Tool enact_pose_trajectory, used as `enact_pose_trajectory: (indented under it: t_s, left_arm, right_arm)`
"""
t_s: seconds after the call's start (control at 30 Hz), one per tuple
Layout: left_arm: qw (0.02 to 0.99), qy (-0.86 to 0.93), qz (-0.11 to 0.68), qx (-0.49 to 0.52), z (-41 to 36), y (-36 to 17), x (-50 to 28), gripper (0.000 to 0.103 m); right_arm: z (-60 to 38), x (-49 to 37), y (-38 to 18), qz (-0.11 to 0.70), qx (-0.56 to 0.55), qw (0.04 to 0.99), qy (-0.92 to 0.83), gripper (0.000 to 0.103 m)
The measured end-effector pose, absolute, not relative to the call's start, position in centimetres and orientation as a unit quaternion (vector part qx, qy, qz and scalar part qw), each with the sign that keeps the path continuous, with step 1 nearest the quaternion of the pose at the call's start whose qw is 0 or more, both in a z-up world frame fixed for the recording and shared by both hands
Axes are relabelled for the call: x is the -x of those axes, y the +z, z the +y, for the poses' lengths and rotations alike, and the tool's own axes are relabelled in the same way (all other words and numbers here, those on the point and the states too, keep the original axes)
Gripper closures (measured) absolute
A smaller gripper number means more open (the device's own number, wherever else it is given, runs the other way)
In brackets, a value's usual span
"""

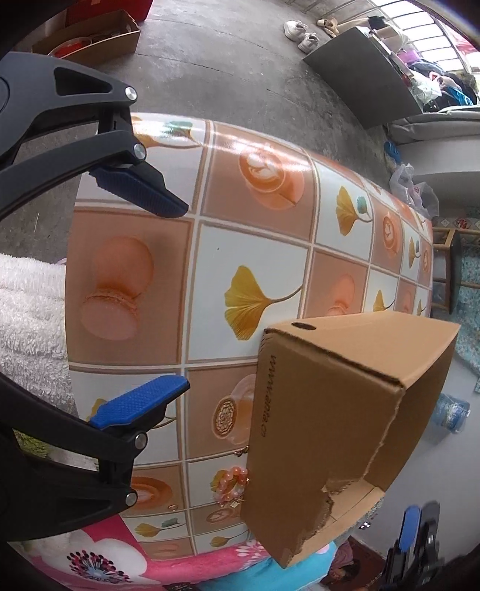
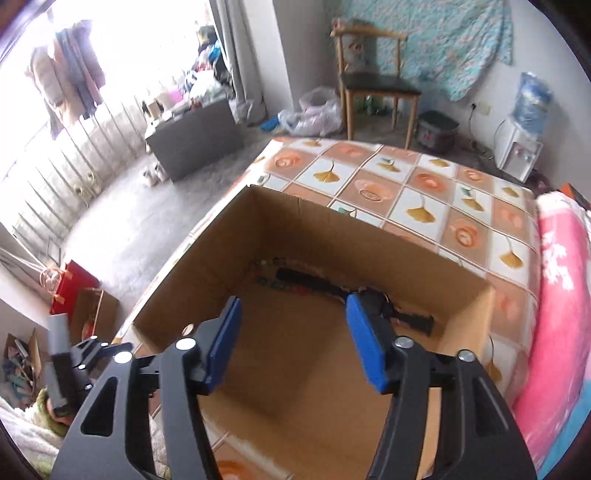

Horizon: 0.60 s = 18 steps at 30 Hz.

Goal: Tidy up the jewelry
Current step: 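Withdraw both tools from the box toward the jewelry on the table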

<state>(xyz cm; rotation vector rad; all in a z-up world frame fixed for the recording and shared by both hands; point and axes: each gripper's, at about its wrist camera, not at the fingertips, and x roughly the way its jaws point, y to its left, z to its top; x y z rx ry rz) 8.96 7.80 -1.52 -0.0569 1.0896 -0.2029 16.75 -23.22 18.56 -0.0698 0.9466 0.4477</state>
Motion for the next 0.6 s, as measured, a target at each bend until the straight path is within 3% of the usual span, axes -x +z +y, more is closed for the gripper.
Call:
enact_pose_trajectory:
  t_s: [0.1, 0.23, 0.6]
  left_arm:
    - [0.846, -0.104, 0.523, 0.011, 6.8, -2.2, -9.0, 0.02]
    - [0.848, -0.108, 0.518, -0.031, 5.1, -2.3, -9.2, 0.019]
    - [0.853, -0.1, 0.508, -0.064, 3.1, -2.7, -9.3, 0.008]
  right_arm:
    - [-25.7, -11.7, 20.2, 0.424, 0.009, 0.885, 0.193, 0.028]
    - [-28.2, -6.1, 18.3, 0.413, -0.04, 0.896, 0.159, 0.023]
    - [-33.9, 0.1, 7.7, 0.518, -0.132, 0.845, -0.022, 0.022]
